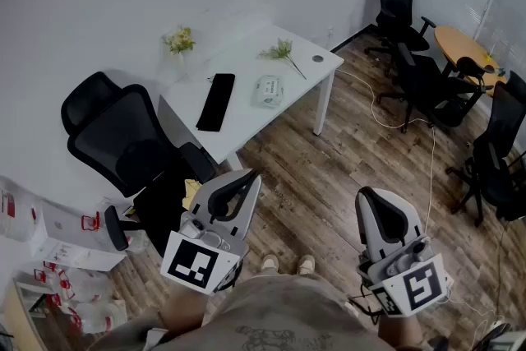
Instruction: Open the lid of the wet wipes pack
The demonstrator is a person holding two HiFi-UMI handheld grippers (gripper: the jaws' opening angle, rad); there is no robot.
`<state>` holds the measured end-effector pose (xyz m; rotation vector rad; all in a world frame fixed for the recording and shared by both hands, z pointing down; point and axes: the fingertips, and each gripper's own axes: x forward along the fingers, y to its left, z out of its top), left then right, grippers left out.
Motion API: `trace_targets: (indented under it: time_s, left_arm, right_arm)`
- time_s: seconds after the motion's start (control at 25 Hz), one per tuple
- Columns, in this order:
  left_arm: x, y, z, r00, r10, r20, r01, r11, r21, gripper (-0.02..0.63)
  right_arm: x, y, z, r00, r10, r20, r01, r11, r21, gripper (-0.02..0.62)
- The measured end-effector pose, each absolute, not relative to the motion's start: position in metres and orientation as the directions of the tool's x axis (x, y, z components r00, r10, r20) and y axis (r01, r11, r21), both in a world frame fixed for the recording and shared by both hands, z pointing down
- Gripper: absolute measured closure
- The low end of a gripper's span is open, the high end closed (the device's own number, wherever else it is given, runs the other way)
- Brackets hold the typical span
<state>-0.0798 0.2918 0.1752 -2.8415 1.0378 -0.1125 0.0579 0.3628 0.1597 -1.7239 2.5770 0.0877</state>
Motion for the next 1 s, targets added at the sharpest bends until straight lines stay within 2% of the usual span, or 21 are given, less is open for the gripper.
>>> trace_targets:
  time_s: [0.36, 1.0]
  left_arm:
    - [-0.068, 0.280, 0.182, 0.756, -0.653, 0.038, -0.644, -0.753, -0.133, 0.589]
    - [-0.021, 0.262, 0.196, 0.710, -0.702, 0.057, -0.690, -0.709, -0.146, 0.589]
  right_arm:
    - [0.076, 0.348, 0.164, -0.353, -0.932, -0.079, -0.936, 0.353, 0.017, 0.560]
    - [0.123, 0.317, 0.180, -0.438, -0.894, -0.098, -0.894, 0.444, -0.054, 0.558]
